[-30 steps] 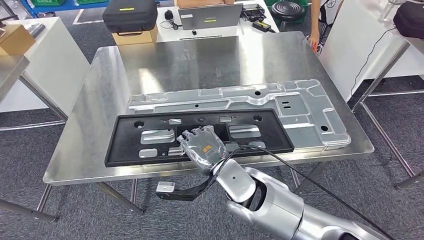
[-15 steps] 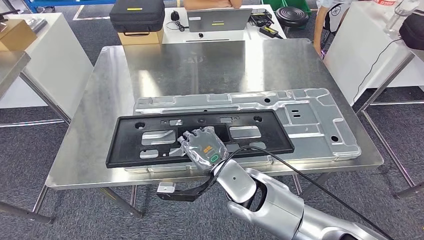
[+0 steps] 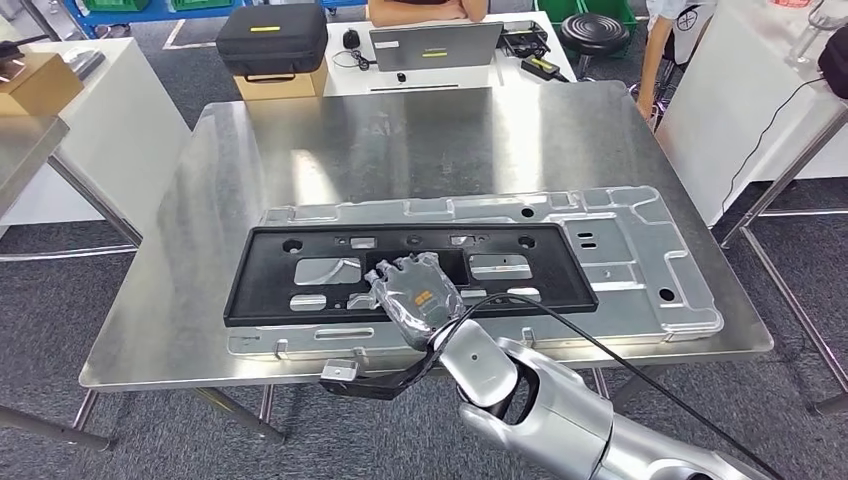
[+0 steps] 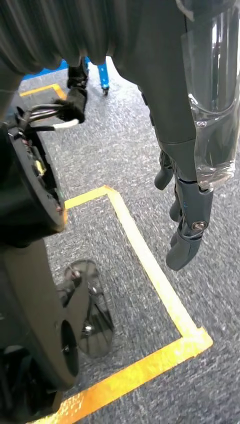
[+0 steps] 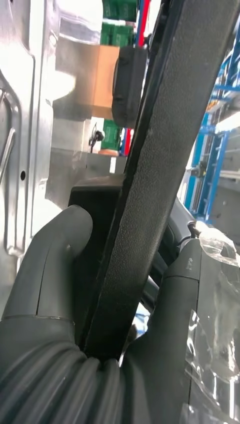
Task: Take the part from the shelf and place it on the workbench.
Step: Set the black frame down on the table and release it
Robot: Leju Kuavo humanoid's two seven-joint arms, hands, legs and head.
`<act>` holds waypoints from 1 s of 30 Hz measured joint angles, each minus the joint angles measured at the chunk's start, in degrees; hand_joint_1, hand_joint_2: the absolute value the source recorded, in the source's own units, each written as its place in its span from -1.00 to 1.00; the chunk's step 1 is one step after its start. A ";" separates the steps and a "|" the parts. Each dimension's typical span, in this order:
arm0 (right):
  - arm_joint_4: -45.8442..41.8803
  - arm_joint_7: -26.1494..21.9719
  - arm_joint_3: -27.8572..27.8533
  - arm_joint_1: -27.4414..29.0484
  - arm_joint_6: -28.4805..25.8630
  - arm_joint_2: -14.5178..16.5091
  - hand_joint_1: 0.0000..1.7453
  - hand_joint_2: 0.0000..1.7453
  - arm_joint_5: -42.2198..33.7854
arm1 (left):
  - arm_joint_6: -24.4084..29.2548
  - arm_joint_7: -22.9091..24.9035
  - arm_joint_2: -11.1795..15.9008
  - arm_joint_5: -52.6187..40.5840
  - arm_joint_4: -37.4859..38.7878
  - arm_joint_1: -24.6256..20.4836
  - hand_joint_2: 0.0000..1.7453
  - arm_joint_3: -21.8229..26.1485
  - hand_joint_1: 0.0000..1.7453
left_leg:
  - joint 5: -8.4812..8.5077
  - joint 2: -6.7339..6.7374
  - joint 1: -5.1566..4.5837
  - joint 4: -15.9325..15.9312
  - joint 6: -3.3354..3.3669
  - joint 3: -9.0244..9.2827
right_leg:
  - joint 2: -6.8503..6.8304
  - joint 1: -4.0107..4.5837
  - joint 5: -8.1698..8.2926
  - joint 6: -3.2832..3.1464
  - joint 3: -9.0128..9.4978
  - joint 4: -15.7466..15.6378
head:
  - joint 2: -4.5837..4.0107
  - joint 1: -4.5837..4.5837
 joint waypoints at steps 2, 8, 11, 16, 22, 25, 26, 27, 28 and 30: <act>0.08 -0.04 0.10 -0.03 -0.02 0.05 1.00 1.00 0.00 | 0.01 0.02 0.01 -0.02 0.00 0.32 1.00 0.02 -1.00 | 4.80 0.13 0.07 -8.34 0.20 3.25 | 0.19 -0.08 -0.46 0.29 0.73 -0.02 | 0.00 -0.05; 0.22 -0.24 0.19 -0.15 -0.17 0.20 1.00 1.00 -0.11 | 0.03 0.02 0.05 0.02 0.00 0.70 1.00 0.02 -1.00 | 6.52 -0.10 -0.29 -15.65 1.88 6.19 | 0.22 0.21 -1.43 2.11 0.48 0.54 | 0.00 -0.14; 0.26 -0.42 0.22 -0.09 -0.29 0.26 1.00 1.00 -0.13 | 0.04 0.03 0.04 0.01 0.00 0.78 1.00 0.02 -1.00 | 6.13 -0.10 -0.08 -15.91 2.97 7.18 | 0.08 0.07 -5.33 2.76 -3.57 9.27 | 0.00 -0.11; 0.59 -0.47 0.25 0.33 -0.34 0.16 1.00 1.00 -0.15 | 0.05 0.03 0.04 0.02 0.00 1.03 1.00 0.02 -1.00 | 4.79 -0.35 -0.13 -15.89 3.20 8.68 | 0.06 0.03 -3.23 2.83 -8.63 14.11 | 0.00 -0.10; 0.62 -0.58 0.25 0.22 -0.40 0.27 1.00 1.00 -0.17 | 0.17 0.03 0.05 0.02 0.00 1.32 1.00 0.02 -1.00 | 2.83 -0.54 -0.44 -16.24 1.59 10.30 | 0.18 0.47 1.87 1.27 -2.41 0.21 | 0.00 -0.07; 0.63 -0.58 0.19 0.18 -0.46 0.43 1.00 1.00 -0.17 | 0.21 0.02 0.10 0.06 0.00 1.33 1.00 0.02 -1.00 | 0.73 -0.34 -0.27 -12.67 0.65 8.97 | 0.16 0.05 1.47 0.35 -1.66 -0.17 | 0.00 -0.13; 0.63 -0.58 0.19 0.18 -0.48 0.48 1.00 1.00 -0.17 | 0.23 -0.03 0.11 0.10 0.00 1.22 1.00 0.04 -1.00 | -0.81 -0.24 -0.19 -8.80 0.37 6.94 | 0.09 0.00 1.24 0.13 -1.41 -0.19 | 0.00 -0.15; 0.63 -0.59 0.20 0.22 -0.50 0.50 1.00 1.00 -0.17 | 0.25 -0.08 0.11 0.14 0.00 1.01 1.00 0.08 -1.00 | -2.39 -0.16 -0.15 -4.29 0.16 4.42 | 0.02 0.01 0.99 0.01 -1.21 -0.18 | 0.00 -0.16; 0.64 -0.59 0.21 0.30 -0.49 0.53 1.00 1.00 -0.18 | 0.26 -0.12 0.12 0.18 0.00 0.75 1.00 0.14 -1.00 | -3.39 -0.11 -0.11 -0.44 0.02 2.10 | -0.04 0.05 0.73 -0.02 -0.97 -0.17 | 0.00 -0.13; 0.65 -0.60 0.24 0.48 -0.49 0.52 1.00 1.00 -0.25 | 0.26 -0.16 0.14 0.17 0.00 0.43 1.00 0.26 -1.00 | -2.12 -0.02 -0.10 1.32 -0.02 0.31 | -0.05 0.08 0.09 0.06 -0.16 -0.17 | 0.00 -0.14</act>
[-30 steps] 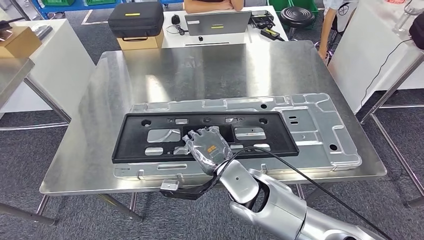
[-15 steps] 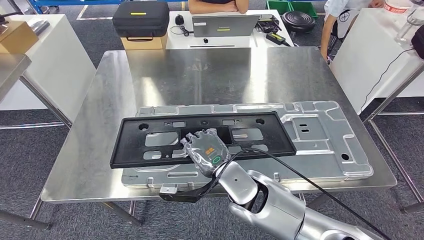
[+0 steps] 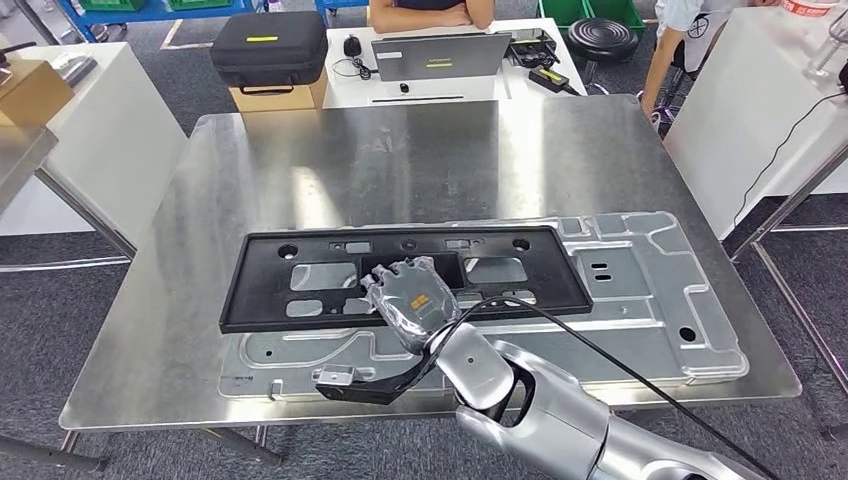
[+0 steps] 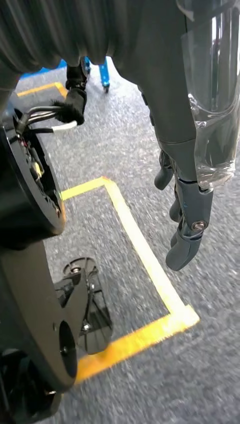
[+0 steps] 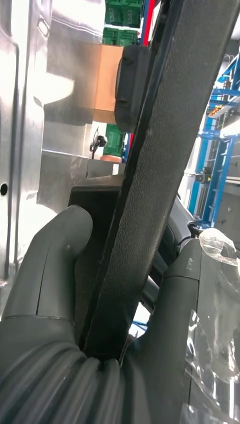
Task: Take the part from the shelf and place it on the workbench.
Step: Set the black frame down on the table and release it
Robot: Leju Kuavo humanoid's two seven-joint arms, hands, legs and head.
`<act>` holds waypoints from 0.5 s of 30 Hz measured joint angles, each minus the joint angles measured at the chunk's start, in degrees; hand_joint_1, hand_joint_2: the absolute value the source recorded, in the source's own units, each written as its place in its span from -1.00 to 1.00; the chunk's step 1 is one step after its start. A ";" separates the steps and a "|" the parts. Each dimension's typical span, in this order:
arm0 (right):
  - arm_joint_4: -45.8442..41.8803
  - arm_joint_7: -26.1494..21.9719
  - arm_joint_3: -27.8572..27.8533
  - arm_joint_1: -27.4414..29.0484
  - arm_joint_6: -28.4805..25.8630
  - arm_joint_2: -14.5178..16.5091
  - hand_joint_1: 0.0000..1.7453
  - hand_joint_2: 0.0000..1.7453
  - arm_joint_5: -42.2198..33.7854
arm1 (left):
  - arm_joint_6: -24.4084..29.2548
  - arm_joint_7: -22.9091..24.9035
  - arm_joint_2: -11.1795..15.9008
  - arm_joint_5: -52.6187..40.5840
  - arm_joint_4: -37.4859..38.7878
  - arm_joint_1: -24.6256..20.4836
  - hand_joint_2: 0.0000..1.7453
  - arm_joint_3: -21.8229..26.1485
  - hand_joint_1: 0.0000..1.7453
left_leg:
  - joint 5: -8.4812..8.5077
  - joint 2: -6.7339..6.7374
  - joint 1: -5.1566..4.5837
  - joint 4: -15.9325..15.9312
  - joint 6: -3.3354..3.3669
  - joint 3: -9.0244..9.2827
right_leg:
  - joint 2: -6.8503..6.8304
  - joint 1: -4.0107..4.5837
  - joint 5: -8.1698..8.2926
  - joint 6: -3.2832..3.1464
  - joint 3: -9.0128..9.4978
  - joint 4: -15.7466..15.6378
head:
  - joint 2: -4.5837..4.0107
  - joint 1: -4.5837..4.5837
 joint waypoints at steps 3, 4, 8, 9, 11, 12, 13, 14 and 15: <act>0.00 -0.13 0.01 0.03 0.01 0.03 1.00 1.00 -0.10 | 0.00 0.11 0.01 -0.09 0.00 0.40 1.00 0.06 -1.00 | 7.17 0.15 0.00 -11.26 0.14 3.94 | 0.25 -0.02 -1.08 0.47 1.57 -0.02 | -0.01 -0.06; -0.01 -0.16 0.01 -0.03 0.01 0.04 1.00 1.00 -0.12 | 0.00 0.15 0.01 -0.07 0.00 0.57 1.00 0.06 -1.00 | 8.30 0.17 -0.11 -14.50 0.36 5.22 | 0.35 0.04 -1.36 0.74 1.77 -0.01 | -0.01 -0.11; -0.01 -0.17 -0.01 -0.15 -0.01 0.09 1.00 1.00 -0.40 | -0.02 0.17 0.01 0.08 0.00 0.75 1.00 0.10 -1.00 | 8.00 -0.05 -0.43 -16.86 1.91 6.41 | 0.33 0.05 -1.92 1.97 1.77 -0.05 | 0.00 -0.14; -0.01 -0.20 -0.02 -0.18 -0.01 0.11 1.00 1.00 -0.44 | -0.03 0.17 0.01 0.07 0.00 0.75 1.00 0.10 -1.00 | 7.89 -0.09 -0.33 -17.02 2.34 6.73 | 0.25 0.00 -2.48 2.23 1.54 0.83 | 0.00 -0.14; -0.02 -0.26 -0.04 -0.22 -0.02 0.17 1.00 1.00 -0.50 | -0.04 0.17 -0.01 0.05 0.00 0.78 1.00 0.10 -1.00 | 7.60 -0.06 -0.14 -17.29 3.08 7.51 | 0.14 -0.09 -4.95 2.55 -1.09 6.47 | 0.00 -0.12; -0.01 -0.29 -0.03 -0.19 -0.02 0.15 1.00 1.00 -0.53 | -0.04 0.17 -0.01 0.05 0.00 0.81 1.00 0.10 -1.00 | 7.33 -0.03 -0.16 -17.29 3.37 7.76 | 0.11 -0.05 -6.57 2.63 -3.57 10.95 | 0.00 -0.10; -0.01 -0.28 -0.02 -0.10 -0.02 0.11 1.00 1.00 -0.56 | -0.04 0.18 -0.01 0.06 0.00 0.85 1.00 0.10 -1.00 | 7.08 -0.04 -0.19 -17.29 3.53 8.00 | 0.11 -0.05 -7.75 2.68 -6.23 15.18 | 0.00 -0.09; 0.00 -0.28 -0.01 0.01 -0.02 0.06 1.00 1.00 -0.60 | -0.04 0.18 -0.01 0.07 0.00 0.90 1.00 0.10 -1.00 | 6.77 -0.09 -0.21 -17.28 3.60 8.30 | 0.11 -0.05 -7.91 2.68 -8.30 17.86 | 0.00 -0.10; 0.01 -0.29 0.01 0.11 -0.02 0.01 1.00 1.00 -0.61 | -0.05 0.19 -0.01 0.07 0.00 0.95 1.00 0.10 -1.00 | 6.40 -0.19 -0.22 -17.28 3.57 8.73 | 0.11 -0.04 -6.81 2.62 -9.30 18.22 | 0.00 -0.09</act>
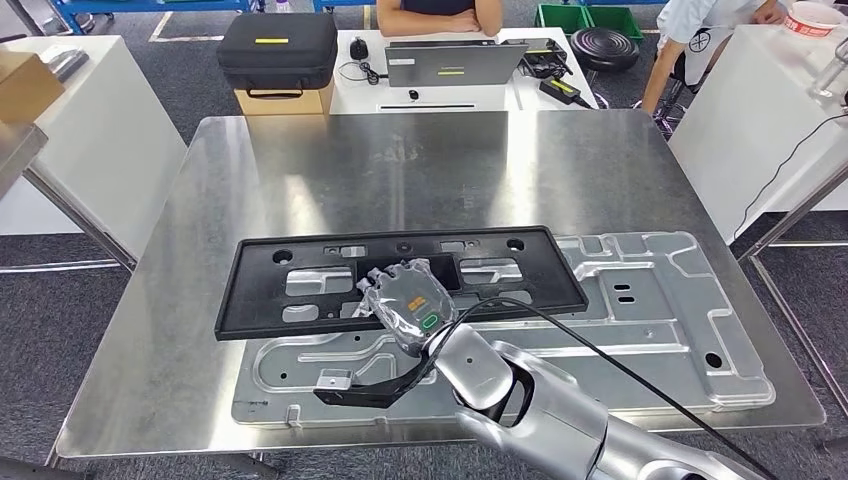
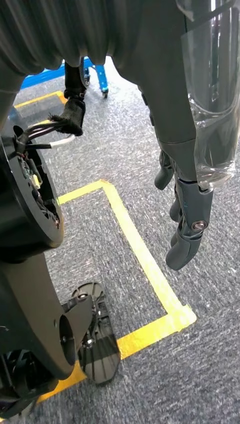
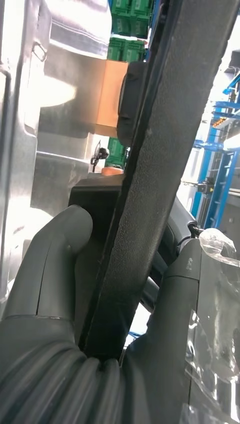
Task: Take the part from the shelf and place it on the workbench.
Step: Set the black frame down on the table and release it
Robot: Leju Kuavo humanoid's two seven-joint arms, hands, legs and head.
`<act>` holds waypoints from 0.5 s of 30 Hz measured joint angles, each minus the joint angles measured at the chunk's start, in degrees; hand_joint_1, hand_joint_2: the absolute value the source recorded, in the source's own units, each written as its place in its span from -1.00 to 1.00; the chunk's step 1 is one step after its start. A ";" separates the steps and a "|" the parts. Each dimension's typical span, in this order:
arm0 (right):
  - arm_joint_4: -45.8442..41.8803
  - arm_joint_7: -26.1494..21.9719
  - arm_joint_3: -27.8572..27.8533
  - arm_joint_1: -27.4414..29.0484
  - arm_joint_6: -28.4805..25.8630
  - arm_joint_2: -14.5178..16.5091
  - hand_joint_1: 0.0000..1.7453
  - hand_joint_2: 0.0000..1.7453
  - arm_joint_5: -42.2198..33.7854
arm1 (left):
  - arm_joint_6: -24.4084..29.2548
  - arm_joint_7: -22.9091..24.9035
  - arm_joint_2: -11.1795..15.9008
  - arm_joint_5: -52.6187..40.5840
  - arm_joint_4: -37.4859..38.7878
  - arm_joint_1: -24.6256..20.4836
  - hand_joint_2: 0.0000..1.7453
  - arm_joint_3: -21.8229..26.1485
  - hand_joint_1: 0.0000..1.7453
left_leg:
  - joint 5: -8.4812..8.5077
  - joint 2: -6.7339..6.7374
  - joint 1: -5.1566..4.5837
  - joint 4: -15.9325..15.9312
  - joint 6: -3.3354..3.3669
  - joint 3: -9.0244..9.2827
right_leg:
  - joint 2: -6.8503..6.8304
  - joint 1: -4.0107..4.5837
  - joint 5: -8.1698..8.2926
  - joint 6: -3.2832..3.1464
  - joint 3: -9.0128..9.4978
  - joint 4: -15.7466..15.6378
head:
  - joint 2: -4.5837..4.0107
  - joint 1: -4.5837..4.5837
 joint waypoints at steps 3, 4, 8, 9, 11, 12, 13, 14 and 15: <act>0.01 -0.04 0.02 0.03 0.00 -0.03 1.00 1.00 0.01 | -0.06 0.31 0.00 -0.10 0.00 0.14 1.00 0.00 -1.00 | -1.42 -0.28 -0.03 -0.04 -0.42 1.78 | 0.01 0.08 7.83 -0.61 3.42 -10.58 | 0.00 -0.01; 0.01 -0.04 0.04 -0.06 0.00 -0.01 1.00 1.00 0.00 | -0.10 0.35 0.00 -0.20 0.00 0.14 1.00 0.00 -1.00 | -1.86 -0.32 -0.13 0.00 -0.68 2.15 | 0.04 0.19 9.36 -0.85 4.92 -14.24 | 0.00 -0.04; 0.02 -0.06 0.09 -0.17 0.00 0.02 0.00 1.00 -0.03 | 0.00 -1.50 0.01 -1.25 0.00 0.21 1.00 -0.03 -1.00 | -2.39 -0.31 -0.25 -0.02 -1.42 2.23 | 0.27 0.51 9.58 -1.30 6.05 -17.57 | 0.00 -0.04; 0.02 -0.05 0.09 -0.16 0.00 -0.01 -0.50 1.00 -0.03 | 0.10 -1.90 0.02 -1.51 0.00 0.24 1.00 -0.04 -1.00 | -2.35 -0.30 -0.23 -0.04 -1.42 2.27 | 0.32 0.48 9.58 -1.31 6.03 -17.64 | 0.00 -0.04; 0.02 -0.04 0.08 -0.22 0.00 -0.03 -1.00 1.00 -0.06 | 0.47 -2.26 0.02 -1.85 0.00 0.22 1.00 -0.06 -1.00 | -2.27 -0.28 -0.21 -0.26 -1.36 2.38 | 0.43 0.49 9.48 -1.35 6.01 -17.66 | 0.00 -0.04; 0.02 -0.04 0.07 -0.26 0.00 -0.04 -1.00 1.00 -0.10 | 0.68 -2.34 0.02 -2.04 0.00 0.20 1.00 -0.07 -1.00 | -2.27 -0.27 -0.18 -0.50 -1.36 2.48 | 0.48 0.53 9.41 -1.42 5.99 -17.67 | 0.00 -0.03; 0.02 -0.04 0.07 -0.28 0.00 -0.06 -1.00 1.00 -0.14 | 0.84 -2.39 0.02 -2.22 0.00 0.18 1.00 -0.10 -1.00 | -2.29 -0.26 -0.16 -0.73 -1.36 2.55 | 0.50 0.56 9.36 -1.49 5.96 -17.67 | 0.00 -0.02; 0.02 -0.04 0.07 -0.28 0.00 -0.10 -1.00 1.00 -0.17 | 0.95 -2.39 0.02 -2.34 0.00 0.17 1.00 -0.14 -1.00 | -2.31 -0.25 -0.14 -0.95 -1.36 2.61 | 0.52 0.59 9.32 -1.55 5.93 -17.68 | 0.00 -0.01; 0.02 -0.04 0.07 -0.27 0.00 -0.13 -1.00 1.00 -0.18 | 1.01 -2.38 0.02 -2.36 0.00 0.18 1.00 -0.21 -1.00 | -2.33 -0.25 -0.13 -1.10 -1.37 2.63 | 0.52 0.61 9.30 -1.59 5.91 -17.68 | 0.00 -0.01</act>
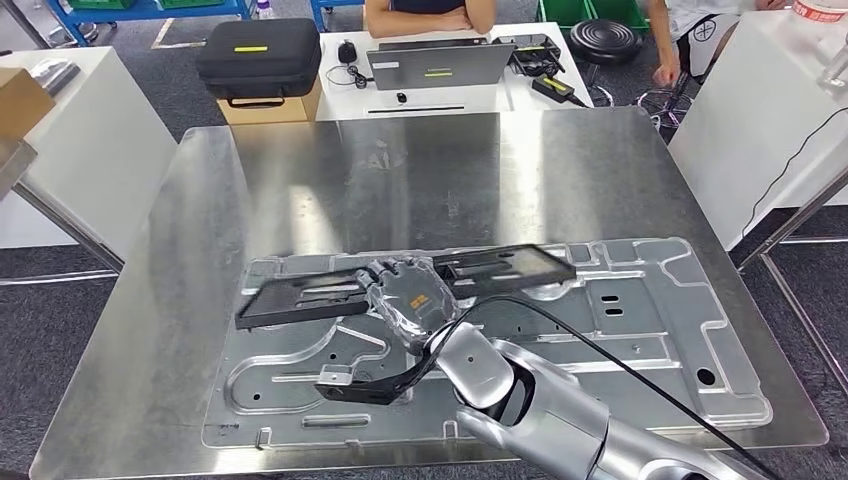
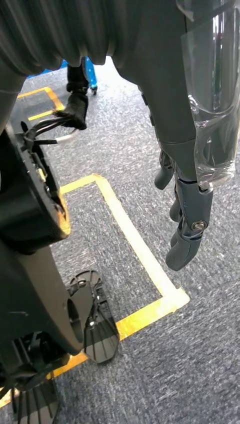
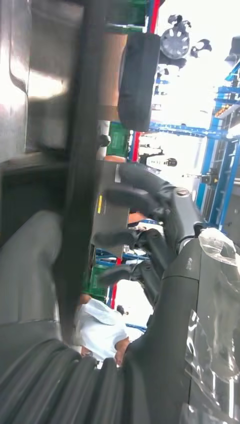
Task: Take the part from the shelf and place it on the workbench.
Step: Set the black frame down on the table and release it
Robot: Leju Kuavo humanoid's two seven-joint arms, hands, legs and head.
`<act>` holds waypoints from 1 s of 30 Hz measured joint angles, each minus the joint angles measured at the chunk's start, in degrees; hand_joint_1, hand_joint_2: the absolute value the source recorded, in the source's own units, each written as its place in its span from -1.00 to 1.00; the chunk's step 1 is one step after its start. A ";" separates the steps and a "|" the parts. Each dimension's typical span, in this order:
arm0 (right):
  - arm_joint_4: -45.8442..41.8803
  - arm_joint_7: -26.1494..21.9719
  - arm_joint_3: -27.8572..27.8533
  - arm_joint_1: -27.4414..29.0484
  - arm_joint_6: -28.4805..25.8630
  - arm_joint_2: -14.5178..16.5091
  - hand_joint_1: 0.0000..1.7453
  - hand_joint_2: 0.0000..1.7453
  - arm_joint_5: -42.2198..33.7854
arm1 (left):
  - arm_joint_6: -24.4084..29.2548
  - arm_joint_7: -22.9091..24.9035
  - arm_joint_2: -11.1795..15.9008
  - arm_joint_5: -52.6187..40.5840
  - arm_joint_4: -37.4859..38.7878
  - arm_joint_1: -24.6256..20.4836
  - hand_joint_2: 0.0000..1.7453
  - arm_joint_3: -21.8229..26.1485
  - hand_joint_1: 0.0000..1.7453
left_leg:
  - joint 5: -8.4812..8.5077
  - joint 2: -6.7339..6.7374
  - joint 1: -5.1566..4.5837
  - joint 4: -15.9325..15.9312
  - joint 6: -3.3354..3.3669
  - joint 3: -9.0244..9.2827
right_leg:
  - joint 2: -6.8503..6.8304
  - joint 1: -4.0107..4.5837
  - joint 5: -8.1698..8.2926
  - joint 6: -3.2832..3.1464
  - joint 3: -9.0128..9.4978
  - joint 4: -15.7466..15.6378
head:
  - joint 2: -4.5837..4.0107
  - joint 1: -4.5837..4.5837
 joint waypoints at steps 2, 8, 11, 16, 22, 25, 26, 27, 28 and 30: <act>0.00 0.01 0.00 0.00 0.00 -0.09 -1.00 1.00 0.02 | 0.09 0.28 0.00 0.13 0.00 0.04 0.00 -0.10 -1.00 | 0.03 0.00 0.00 -0.11 -0.07 -0.02 | 0.00 0.02 0.00 -0.06 -0.01 0.01 | 0.00 0.01; 0.00 0.01 0.00 0.00 0.00 -0.15 -1.00 1.00 0.02 | -0.14 0.96 0.02 0.69 0.00 0.16 -1.00 -0.12 -1.00 | 0.26 -0.01 -0.04 -0.13 -0.58 -0.04 | -0.02 0.00 0.20 -0.30 0.07 -0.01 | 0.00 0.01; 0.00 0.01 0.00 0.00 0.00 -0.15 -1.00 1.00 0.02 | -0.18 0.74 0.03 1.06 0.00 0.18 -1.00 -0.12 -1.00 | 0.30 -0.01 -0.10 -0.12 -0.62 -0.01 | -0.03 -0.04 0.31 -0.31 0.15 -0.08 | 0.00 0.01; 0.00 0.01 0.00 0.00 0.00 -0.15 -1.00 1.00 0.02 | -0.17 0.44 0.04 1.01 0.00 0.18 -1.00 -0.12 -1.00 | 0.32 -0.01 -0.12 -0.09 -0.63 0.01 | -0.03 -0.06 0.36 -0.29 0.19 -0.17 | 0.00 0.01; 0.00 0.01 0.00 0.00 0.00 -0.15 -1.00 1.00 0.02 | -0.27 0.02 0.04 1.07 0.00 0.19 -1.00 -0.12 -1.00 | 0.31 -0.01 -0.12 -0.09 -0.62 0.00 | -0.03 -0.06 0.37 -0.28 0.19 -0.25 | 0.00 0.01; -0.01 0.01 0.00 0.00 0.00 -0.15 -1.00 1.00 0.02 | -0.49 -0.02 0.10 1.13 0.01 0.24 -1.00 -0.12 -1.00 | 0.29 -0.01 -0.17 -0.01 -0.52 -0.05 | -0.05 -0.18 0.51 -0.11 0.23 -0.43 | 0.00 0.01; -0.02 0.01 -0.01 -0.02 -0.01 -0.14 -1.00 1.00 0.02 | -0.53 -0.02 0.16 1.16 0.01 0.27 -1.00 -0.12 -1.00 | 0.49 -0.01 -0.23 -0.11 -0.22 -0.04 | -0.05 -0.30 0.78 0.16 0.36 -0.78 | 0.00 -0.04; -0.07 0.01 -0.06 -0.02 -0.02 -0.13 -1.00 1.00 0.02 | -0.57 -0.01 0.19 1.21 0.01 0.30 -1.00 -0.12 -1.00 | 1.02 -0.02 -0.04 -0.86 0.22 0.33 | -0.05 -0.36 0.99 0.45 0.50 -1.24 | 0.00 -0.19; -0.11 0.01 -0.11 -0.05 -0.04 -0.13 -1.00 1.00 0.02 | -0.61 -0.01 0.22 1.26 0.01 0.32 -1.00 -0.12 -1.00 | 1.67 0.03 0.12 -1.76 0.65 0.82 | -0.07 -0.38 1.03 0.76 0.63 -1.56 | 0.00 -0.34; -0.17 0.00 -0.19 -0.21 -0.08 -0.13 -1.00 1.00 0.02 | -0.71 -0.01 0.21 1.33 0.01 0.34 -1.00 -0.12 -1.00 | 2.95 0.24 0.75 -3.87 1.23 1.97 | -0.10 -0.32 -1.06 1.14 -0.68 1.63 | 0.00 -0.58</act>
